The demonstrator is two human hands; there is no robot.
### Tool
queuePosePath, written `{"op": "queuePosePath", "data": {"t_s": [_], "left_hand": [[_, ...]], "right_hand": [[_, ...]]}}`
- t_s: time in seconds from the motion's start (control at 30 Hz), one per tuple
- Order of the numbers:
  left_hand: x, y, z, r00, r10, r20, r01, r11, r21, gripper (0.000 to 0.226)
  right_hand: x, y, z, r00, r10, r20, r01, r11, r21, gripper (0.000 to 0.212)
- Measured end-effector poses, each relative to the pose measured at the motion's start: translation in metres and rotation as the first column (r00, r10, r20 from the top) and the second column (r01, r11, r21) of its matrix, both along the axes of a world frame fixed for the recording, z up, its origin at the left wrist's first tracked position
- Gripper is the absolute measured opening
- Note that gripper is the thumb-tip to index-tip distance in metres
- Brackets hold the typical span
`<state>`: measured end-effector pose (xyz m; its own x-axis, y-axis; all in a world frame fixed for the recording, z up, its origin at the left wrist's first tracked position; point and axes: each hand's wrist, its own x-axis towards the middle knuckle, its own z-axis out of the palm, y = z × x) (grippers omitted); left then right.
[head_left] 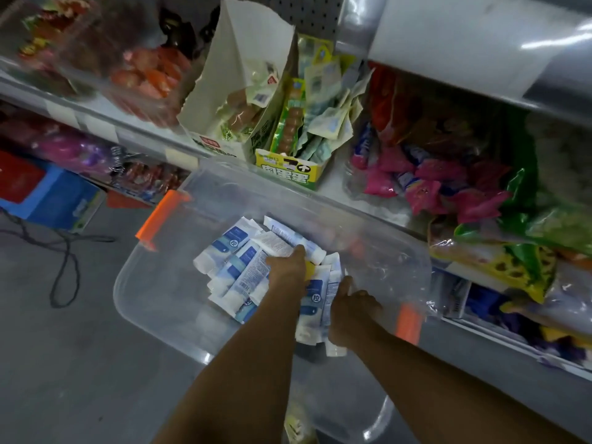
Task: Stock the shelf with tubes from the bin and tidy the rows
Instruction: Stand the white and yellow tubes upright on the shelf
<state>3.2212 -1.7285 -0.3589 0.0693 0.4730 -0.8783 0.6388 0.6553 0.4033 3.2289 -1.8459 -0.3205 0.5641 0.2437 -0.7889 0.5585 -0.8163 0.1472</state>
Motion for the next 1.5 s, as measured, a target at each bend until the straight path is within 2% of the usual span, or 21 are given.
{"op": "queuePosePath", "data": {"t_s": [0.1,0.17,0.23,0.3,0.4,0.5,0.57,0.63,0.7,0.77,0.83,0.9,1.03,1.13,1.23,1.4,1.5], "left_hand": [[-0.025,0.009,0.018,0.989,0.132,0.060,-0.118,0.973,-0.200,0.039],[-0.046,0.008,0.032,0.974,0.208,0.091,-0.175,0.943,-0.283,0.030],[-0.060,0.001,0.048,0.973,0.192,0.126,-0.151,0.948,-0.280,0.031],[-0.070,-0.012,0.074,0.976,0.154,0.157,-0.112,0.962,-0.250,0.032],[-0.079,-0.038,0.123,0.972,0.126,0.200,-0.107,0.989,-0.104,0.028],[-0.082,-0.082,0.173,0.947,0.122,0.298,-0.125,0.992,-0.008,0.036],[-0.080,-0.121,0.209,0.918,0.126,0.377,-0.147,0.989,0.028,0.031],[-0.076,-0.166,0.242,0.881,0.119,0.459,-0.159,0.986,0.049,0.022],[-0.071,-0.213,0.270,0.840,0.070,0.538,-0.128,0.989,0.071,0.027],[-0.065,-0.262,0.297,0.807,0.029,0.590,-0.117,0.987,0.111,0.030],[-0.058,-0.311,0.326,0.766,-0.028,0.642,-0.097,0.982,0.159,0.019],[-0.050,-0.359,0.355,0.755,-0.100,0.649,-0.063,0.973,0.223,0.020],[-0.033,-0.440,0.405,0.660,-0.224,0.717,-0.014,0.951,0.310,0.018],[-0.020,-0.485,0.445,0.592,-0.350,0.726,0.040,0.912,0.408,0.022],[-0.002,-0.514,0.484,0.535,-0.454,0.713,0.068,0.864,0.500,0.023],[0.027,-0.548,0.545,0.423,-0.553,0.718,0.078,0.812,0.579,0.025],[0.043,-0.558,0.572,0.361,-0.615,0.701,0.070,0.767,0.637,0.030]], "right_hand": [[0.005,0.000,0.022,0.995,-0.098,-0.033,0.100,0.993,0.066,0.100],[0.012,0.000,0.040,0.977,-0.194,-0.089,0.207,0.965,0.159,0.076],[0.020,0.000,0.063,0.957,-0.238,-0.164,0.272,0.934,0.231,0.053],[0.028,-0.002,0.088,0.923,-0.271,-0.274,0.349,0.890,0.294,0.044],[0.038,-0.023,0.134,0.829,-0.325,-0.456,0.522,0.741,0.423,0.018],[0.044,-0.072,0.179,0.717,-0.357,-0.598,0.674,0.574,0.465,0.016],[0.045,-0.115,0.206,0.645,-0.350,-0.679,0.750,0.460,0.475,0.015],[0.044,-0.163,0.233,0.592,-0.312,-0.744,0.793,0.388,0.469,0.015],[0.047,-0.214,0.259,0.547,-0.257,-0.797,0.825,0.328,0.460,0.027],[0.050,-0.264,0.285,0.530,-0.204,-0.823,0.836,0.288,0.467,0.028],[0.056,-0.314,0.312,0.539,-0.159,-0.827,0.830,0.272,0.488,0.027],[0.063,-0.362,0.336,0.570,-0.133,-0.811,0.808,0.274,0.522,0.030],[0.080,-0.445,0.384,0.698,-0.108,-0.708,0.701,0.306,0.644,0.042],[0.089,-0.492,0.419,0.738,-0.098,-0.667,0.670,0.226,0.707,0.038],[0.098,-0.528,0.453,0.739,-0.085,-0.668,0.672,0.146,0.726,0.035],[0.110,-0.567,0.506,0.849,-0.067,-0.524,0.528,0.067,0.846,0.039],[0.116,-0.584,0.535,0.872,-0.147,-0.466,0.461,-0.069,0.885,0.039]]}}
